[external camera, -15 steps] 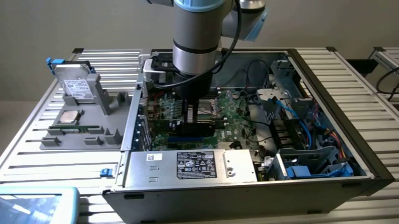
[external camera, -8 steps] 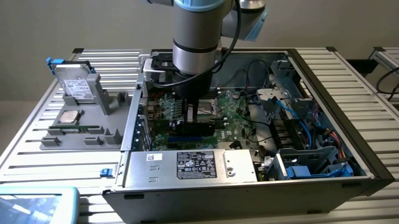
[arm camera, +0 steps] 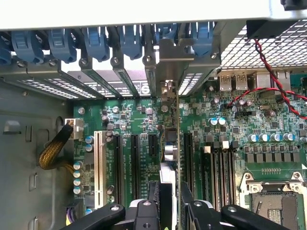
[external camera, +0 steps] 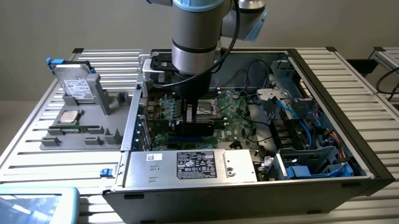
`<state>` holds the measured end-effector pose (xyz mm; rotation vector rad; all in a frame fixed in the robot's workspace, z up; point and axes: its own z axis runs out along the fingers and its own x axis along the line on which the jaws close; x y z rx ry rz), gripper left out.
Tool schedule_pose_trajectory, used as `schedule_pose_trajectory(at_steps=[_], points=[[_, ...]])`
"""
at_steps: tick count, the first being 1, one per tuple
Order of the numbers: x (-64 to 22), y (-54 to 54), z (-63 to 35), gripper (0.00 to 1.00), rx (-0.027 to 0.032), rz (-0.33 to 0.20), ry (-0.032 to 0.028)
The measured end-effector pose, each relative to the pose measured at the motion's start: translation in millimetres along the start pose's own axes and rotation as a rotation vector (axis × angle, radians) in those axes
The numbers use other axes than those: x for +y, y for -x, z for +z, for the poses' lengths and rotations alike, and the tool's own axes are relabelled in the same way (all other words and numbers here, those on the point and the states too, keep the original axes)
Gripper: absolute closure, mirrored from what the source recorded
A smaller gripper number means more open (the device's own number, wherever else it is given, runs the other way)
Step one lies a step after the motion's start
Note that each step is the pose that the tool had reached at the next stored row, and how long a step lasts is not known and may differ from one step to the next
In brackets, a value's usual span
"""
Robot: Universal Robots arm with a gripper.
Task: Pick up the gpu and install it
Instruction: 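Insert the gpu into the slot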
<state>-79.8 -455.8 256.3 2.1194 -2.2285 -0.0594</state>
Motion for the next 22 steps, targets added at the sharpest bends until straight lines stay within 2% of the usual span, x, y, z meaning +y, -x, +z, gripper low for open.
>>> schedule_pose_trajectory(at_steps=[22], points=[[0.0,1.7,1.1,0.72,0.0013,-0.014,-0.0005]])
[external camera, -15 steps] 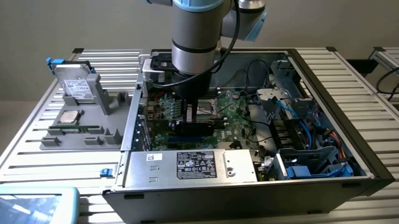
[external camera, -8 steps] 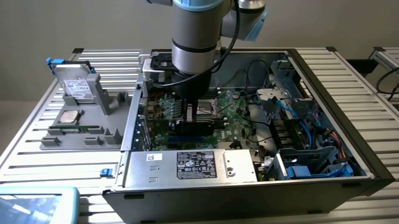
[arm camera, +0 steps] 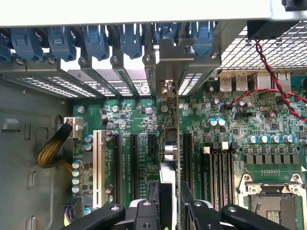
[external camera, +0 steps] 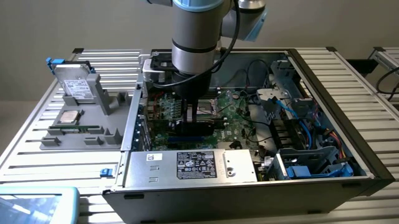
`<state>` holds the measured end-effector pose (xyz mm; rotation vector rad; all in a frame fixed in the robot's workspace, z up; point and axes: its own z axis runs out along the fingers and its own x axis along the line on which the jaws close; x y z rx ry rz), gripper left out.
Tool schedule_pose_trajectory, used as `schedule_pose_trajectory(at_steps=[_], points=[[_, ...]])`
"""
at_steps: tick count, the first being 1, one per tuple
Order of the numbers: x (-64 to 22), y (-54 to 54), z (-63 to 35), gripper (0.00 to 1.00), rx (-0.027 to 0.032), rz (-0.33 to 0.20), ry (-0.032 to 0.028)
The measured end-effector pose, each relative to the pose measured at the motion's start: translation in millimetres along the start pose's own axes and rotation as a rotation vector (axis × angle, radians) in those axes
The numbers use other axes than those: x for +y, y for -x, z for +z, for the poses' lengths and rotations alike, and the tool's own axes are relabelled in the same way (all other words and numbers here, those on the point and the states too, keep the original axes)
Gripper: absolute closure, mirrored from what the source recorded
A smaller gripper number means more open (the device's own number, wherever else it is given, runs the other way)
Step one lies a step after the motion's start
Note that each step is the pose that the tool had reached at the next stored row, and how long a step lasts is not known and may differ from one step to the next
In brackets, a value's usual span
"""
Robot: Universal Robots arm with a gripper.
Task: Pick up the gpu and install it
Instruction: 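Insert the gpu into the slot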
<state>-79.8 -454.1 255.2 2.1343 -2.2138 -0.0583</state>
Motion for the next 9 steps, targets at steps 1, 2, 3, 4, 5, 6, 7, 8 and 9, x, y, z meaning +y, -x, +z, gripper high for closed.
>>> schedule_pose_trajectory(at_steps=[1,2,3,4,5,6,7,8,9], points=[[-0.1,0.0,0.6,0.72,-0.0001,0.000,-0.0001],[-0.1,0.0,1.0,0.72,0.0001,0.000,0.0000],[-0.1,0.0,1.1,0.72,0.0004,0.000,0.0001],[-0.1,0.0,1.2,0.72,0.0005,0.000,0.0005],[0.0,0.0,1.3,0.72,0.0004,0.000,0.0009],[0.0,0.0,1.5,0.72,0.0002,0.000,0.0013],[0.0,0.0,1.6,0.72,0.0002,0.000,0.0015],[0.0,0.0,1.9,0.72,0.0001,0.000,0.0017],[-0.1,0.0,2.2,0.72,0.0001,0.000,0.0017]])
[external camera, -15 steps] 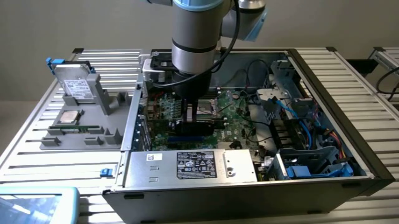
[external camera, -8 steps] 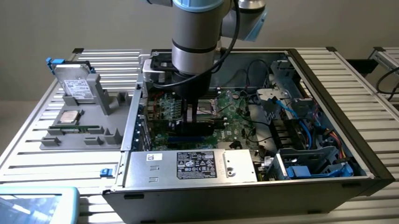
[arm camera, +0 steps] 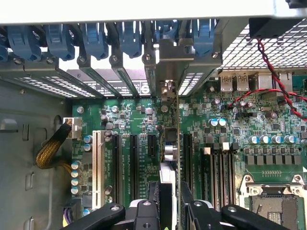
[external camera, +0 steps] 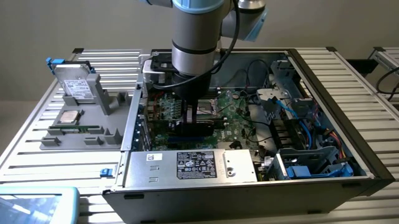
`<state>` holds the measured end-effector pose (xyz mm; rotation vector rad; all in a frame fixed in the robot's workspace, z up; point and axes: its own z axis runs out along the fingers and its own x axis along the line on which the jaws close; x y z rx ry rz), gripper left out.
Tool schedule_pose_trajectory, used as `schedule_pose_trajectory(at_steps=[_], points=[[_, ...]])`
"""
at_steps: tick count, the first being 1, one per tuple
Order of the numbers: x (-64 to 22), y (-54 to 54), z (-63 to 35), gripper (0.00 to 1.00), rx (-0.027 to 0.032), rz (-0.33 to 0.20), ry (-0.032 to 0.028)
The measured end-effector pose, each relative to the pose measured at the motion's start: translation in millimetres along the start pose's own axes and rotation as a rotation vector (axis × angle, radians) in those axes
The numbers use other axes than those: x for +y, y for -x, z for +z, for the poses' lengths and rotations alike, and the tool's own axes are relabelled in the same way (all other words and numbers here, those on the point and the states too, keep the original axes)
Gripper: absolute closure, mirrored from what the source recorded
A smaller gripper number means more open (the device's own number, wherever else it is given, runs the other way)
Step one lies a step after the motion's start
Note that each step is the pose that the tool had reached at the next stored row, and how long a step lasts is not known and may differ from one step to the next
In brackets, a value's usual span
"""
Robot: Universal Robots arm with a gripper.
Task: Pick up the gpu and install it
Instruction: 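Insert the gpu into the slot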
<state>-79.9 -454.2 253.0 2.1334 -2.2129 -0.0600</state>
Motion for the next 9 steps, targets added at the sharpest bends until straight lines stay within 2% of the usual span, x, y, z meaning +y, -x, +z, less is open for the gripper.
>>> schedule_pose_trajectory(at_steps=[9], points=[[0.7,0.1,1.5,0.72,-0.0001,0.000,0.0000]])
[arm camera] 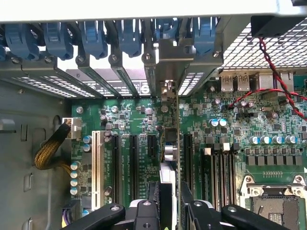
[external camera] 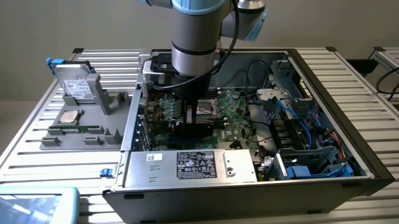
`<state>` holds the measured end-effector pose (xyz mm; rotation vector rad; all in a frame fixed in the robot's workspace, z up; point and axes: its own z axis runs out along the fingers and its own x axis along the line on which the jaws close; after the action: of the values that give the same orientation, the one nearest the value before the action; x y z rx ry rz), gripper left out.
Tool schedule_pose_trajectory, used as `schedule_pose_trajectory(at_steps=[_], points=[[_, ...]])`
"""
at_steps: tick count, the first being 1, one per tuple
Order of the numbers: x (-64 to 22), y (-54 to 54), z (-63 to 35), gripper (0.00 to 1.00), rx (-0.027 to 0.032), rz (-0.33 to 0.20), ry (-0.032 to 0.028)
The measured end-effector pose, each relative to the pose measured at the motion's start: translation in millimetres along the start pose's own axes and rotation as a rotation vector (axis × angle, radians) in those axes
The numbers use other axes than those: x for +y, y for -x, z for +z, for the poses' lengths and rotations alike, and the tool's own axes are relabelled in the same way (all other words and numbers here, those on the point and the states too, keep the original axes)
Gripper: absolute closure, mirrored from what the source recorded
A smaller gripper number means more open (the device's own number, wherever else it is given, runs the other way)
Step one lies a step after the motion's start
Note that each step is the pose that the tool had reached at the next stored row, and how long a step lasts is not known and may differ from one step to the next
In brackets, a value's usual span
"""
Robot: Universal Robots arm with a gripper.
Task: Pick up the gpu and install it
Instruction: 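Insert the gpu into the slot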
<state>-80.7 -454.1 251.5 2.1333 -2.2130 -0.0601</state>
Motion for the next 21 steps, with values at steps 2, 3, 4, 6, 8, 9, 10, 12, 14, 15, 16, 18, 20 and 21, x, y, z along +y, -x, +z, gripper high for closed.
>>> schedule_pose_trajectory(at_steps=[2,3,4,6,8,9,10,12,14,15,16,18,20,21], points=[[0.1,0.0,0.0,0.72,0.0001,0.000,0.0000],[0.2,0.0,0.0,0.72,0.0002,0.000,0.0000],[0.2,-0.1,0.0,0.72,0.0002,0.000,0.0001],[0.2,-0.1,0.0,0.72,0.0002,0.000,0.0001],[0.2,-0.1,0.1,0.72,0.0003,0.000,0.0001],[0.2,-0.1,0.6,0.72,0.0000,0.000,-0.0001],[0.2,-0.1,1.2,0.72,0.0000,0.000,-0.0006],[0.1,-0.1,1.3,0.72,0.0003,0.000,-0.0009],[0.1,-0.1,1.3,0.72,0.0002,0.000,-0.0009],[0.1,0.0,1.3,0.72,0.0002,0.000,-0.0009],[0.1,-0.1,1.3,0.72,0.0002,0.000,-0.0009],[0.1,-0.1,1.3,0.72,0.0002,0.000,-0.0009],[0.1,-0.1,1.3,0.72,0.0002,0.000,-0.0009],[0.1,0.0,1.3,0.72,0.0002,0.000,-0.0009]])
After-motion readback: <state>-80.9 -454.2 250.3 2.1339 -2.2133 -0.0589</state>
